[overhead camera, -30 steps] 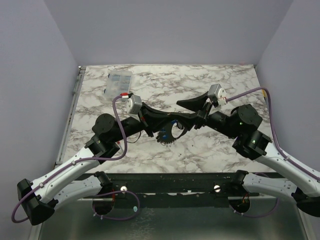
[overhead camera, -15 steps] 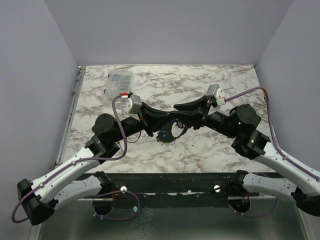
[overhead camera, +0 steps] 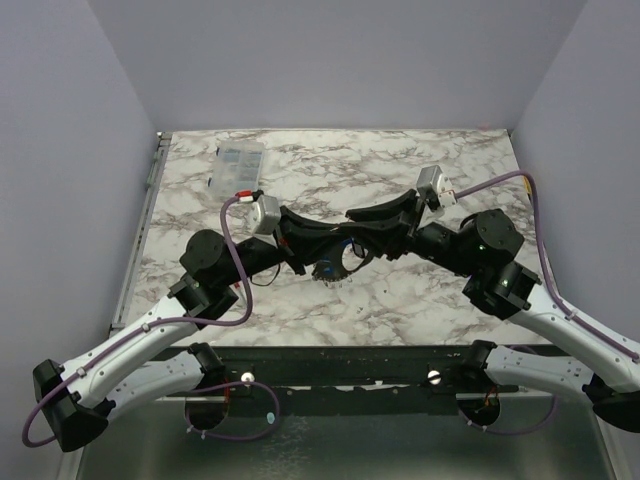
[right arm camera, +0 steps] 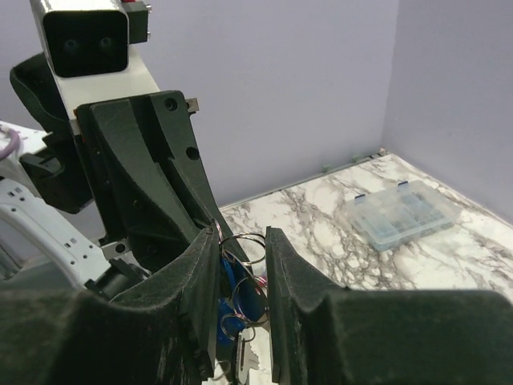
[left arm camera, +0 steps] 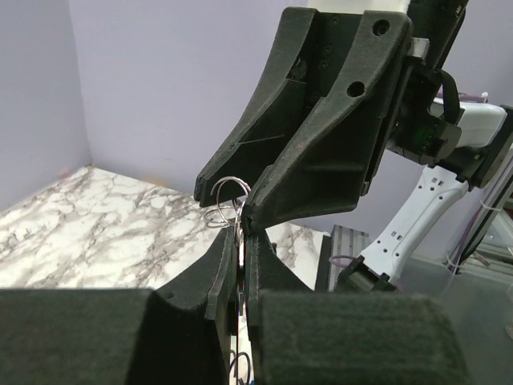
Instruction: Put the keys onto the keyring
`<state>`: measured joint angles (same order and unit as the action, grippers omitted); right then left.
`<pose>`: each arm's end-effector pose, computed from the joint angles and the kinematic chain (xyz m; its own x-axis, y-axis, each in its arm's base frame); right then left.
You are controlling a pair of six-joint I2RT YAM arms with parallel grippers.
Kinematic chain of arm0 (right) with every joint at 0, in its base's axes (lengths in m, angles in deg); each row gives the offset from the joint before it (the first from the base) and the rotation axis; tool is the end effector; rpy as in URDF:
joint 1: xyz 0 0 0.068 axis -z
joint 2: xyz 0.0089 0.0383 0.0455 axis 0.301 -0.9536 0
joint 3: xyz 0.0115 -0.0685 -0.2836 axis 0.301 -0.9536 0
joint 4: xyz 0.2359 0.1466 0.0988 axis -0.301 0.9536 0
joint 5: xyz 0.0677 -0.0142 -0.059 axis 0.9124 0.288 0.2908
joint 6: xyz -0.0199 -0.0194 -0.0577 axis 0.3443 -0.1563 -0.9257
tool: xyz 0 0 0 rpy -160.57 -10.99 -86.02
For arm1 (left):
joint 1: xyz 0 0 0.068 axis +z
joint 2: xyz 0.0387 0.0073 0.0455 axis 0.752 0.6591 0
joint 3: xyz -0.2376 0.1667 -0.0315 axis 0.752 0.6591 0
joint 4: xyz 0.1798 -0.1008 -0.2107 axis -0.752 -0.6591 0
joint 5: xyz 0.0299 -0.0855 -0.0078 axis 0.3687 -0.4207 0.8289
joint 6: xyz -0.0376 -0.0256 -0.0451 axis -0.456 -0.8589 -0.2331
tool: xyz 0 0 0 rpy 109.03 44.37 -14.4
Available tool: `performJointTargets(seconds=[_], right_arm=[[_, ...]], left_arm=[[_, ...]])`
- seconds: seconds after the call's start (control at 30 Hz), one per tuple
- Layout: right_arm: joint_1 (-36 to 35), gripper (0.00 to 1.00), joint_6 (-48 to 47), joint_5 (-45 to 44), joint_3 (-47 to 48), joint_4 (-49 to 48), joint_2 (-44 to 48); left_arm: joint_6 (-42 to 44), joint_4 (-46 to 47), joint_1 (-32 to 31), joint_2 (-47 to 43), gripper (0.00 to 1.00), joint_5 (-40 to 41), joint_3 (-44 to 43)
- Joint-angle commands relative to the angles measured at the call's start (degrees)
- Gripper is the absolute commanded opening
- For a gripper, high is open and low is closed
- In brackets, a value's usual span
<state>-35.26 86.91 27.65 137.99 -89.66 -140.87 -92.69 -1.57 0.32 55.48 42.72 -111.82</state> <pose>0.1370 0.1987 0.4537 0.0414 0.2333 -0.9715 -0.9185 0.3917 0.0549 0.1378 -0.1843 0.4154 -0.0493 -0.3543 -0.9338 0.9575 0.2493 -0.1452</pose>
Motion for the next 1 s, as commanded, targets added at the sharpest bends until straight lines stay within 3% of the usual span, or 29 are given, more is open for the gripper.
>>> performJointTargets(seconds=[0.0, 0.57, 0.97], right_arm=[[0.1, 0.01, 6.5, -0.6, 2.6, -4.7, 0.9], [0.1, 0.01, 23.7, -3.3, 8.3, -3.4, 0.2], [0.1, 0.01, 26.4, -1.1, 9.6, -5.8, 0.6]], left_arm=[[5.3, 1.8, 0.1, -0.9, 0.0, -2.5, -0.8], [16.8, 2.1, 0.1, 1.1, 0.0, -5.4, -2.5], [13.9, 2.2, 0.1, 2.2, 0.02, -3.1, -1.8]])
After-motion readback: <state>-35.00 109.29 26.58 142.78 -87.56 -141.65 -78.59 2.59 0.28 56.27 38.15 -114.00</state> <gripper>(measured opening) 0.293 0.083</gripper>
